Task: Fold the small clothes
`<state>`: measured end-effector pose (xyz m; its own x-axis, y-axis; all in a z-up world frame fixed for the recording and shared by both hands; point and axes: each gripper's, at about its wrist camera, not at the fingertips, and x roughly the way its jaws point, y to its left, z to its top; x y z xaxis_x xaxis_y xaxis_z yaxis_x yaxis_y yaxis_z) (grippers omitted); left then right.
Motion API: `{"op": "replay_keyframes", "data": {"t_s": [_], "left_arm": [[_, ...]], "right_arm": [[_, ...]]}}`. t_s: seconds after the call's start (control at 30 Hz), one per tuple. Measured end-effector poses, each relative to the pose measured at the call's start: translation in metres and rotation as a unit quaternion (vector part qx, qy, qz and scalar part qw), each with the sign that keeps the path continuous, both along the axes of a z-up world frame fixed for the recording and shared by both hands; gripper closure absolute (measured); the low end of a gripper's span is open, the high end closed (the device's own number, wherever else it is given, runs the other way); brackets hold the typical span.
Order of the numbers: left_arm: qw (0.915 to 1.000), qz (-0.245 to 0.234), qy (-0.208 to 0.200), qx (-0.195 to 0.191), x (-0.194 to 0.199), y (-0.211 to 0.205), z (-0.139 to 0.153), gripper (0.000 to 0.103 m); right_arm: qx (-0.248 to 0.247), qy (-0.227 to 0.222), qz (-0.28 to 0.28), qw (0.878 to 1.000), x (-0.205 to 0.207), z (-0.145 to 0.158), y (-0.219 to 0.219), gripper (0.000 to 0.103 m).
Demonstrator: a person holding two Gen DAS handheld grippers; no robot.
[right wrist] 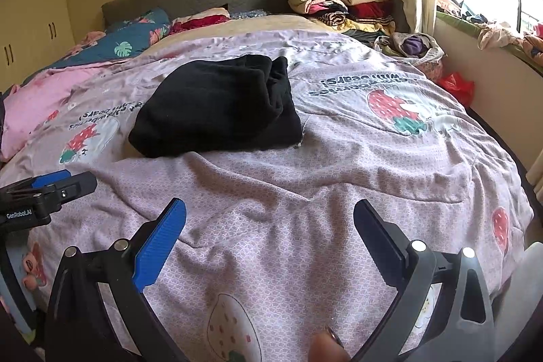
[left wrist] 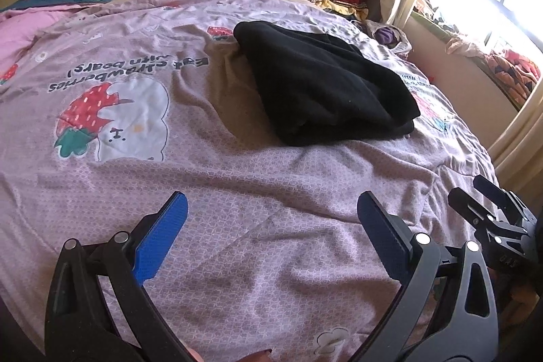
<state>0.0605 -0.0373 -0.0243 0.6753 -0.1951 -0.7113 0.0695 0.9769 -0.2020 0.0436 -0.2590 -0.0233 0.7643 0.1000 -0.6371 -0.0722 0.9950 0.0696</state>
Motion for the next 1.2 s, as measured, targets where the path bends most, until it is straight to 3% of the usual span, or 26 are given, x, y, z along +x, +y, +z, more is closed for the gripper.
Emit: {"op": "replay_keyframes", "data": {"t_s": [1.2], "left_arm": [[0.9998,0.011,0.007,0.018,0.0007,0.0022,-0.0015,0.009]], "right_arm": [[-0.002,0.0,0.0,1.0,0.0005,-0.0011,0.0026,0.005]]}}
